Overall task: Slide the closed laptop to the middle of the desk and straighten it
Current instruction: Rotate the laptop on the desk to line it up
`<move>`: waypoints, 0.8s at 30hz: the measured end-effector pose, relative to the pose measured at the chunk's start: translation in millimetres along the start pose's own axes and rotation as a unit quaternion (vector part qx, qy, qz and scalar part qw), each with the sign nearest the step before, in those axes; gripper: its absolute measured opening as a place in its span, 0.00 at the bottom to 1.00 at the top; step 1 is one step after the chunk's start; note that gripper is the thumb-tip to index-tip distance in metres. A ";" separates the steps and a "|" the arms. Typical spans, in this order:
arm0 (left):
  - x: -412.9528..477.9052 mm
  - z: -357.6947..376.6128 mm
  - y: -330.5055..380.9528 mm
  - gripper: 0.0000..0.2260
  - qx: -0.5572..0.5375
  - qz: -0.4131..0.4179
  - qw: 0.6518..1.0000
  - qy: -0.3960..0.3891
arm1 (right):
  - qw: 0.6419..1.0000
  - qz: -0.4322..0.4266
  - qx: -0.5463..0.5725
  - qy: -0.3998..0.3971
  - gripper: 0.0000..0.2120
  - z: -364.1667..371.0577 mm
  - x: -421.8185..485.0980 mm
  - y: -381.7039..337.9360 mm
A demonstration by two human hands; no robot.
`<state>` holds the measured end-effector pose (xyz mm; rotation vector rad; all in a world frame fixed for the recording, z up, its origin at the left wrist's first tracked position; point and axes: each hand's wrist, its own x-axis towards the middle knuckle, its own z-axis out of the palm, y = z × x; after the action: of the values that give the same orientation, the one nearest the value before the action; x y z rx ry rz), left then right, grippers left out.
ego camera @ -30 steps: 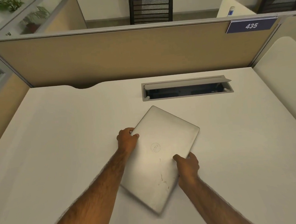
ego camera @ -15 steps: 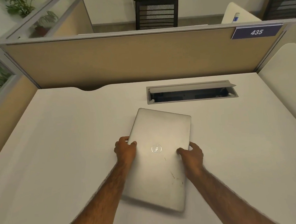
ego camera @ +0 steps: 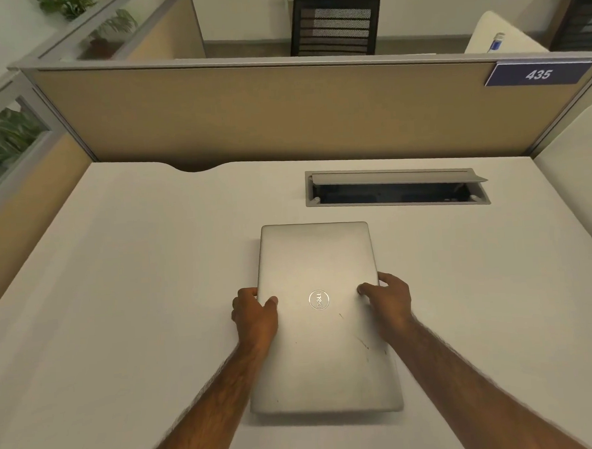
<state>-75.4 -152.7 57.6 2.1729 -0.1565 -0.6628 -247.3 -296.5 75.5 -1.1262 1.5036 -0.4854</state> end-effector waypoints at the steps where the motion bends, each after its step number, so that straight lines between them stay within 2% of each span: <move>1: -1.8 -0.5 -1.4 0.19 0.003 -0.002 1.000 0.000 | 1.000 0.000 -0.001 -0.005 0.17 0.5 2.4 -1.2; 5: -8.6 -2.9 -7.0 0.20 0.013 -0.011 1.000 -0.003 | 1.000 0.005 -0.008 -0.013 0.17 3.5 12.7 -4.8; 11: -21.6 -1.4 -16.6 0.19 -0.007 -0.036 0.999 -0.012 | 0.999 0.001 -0.023 -0.032 0.22 8.7 31.6 -10.5; 16: -34.2 0.9 -22.1 0.20 -0.009 -0.061 0.998 -0.021 | 0.998 -0.012 -0.040 -0.046 0.18 13.3 42.8 -18.0; 24: -49.6 8.8 -28.6 0.19 -0.023 -0.105 0.994 -0.027 | 0.994 -0.033 -0.079 -0.073 0.07 20.2 54.1 -29.5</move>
<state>-125.3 -124.1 51.5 2.1452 0.0602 -0.8371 -212.3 -350.1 65.3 -1.3091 1.3994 -0.3262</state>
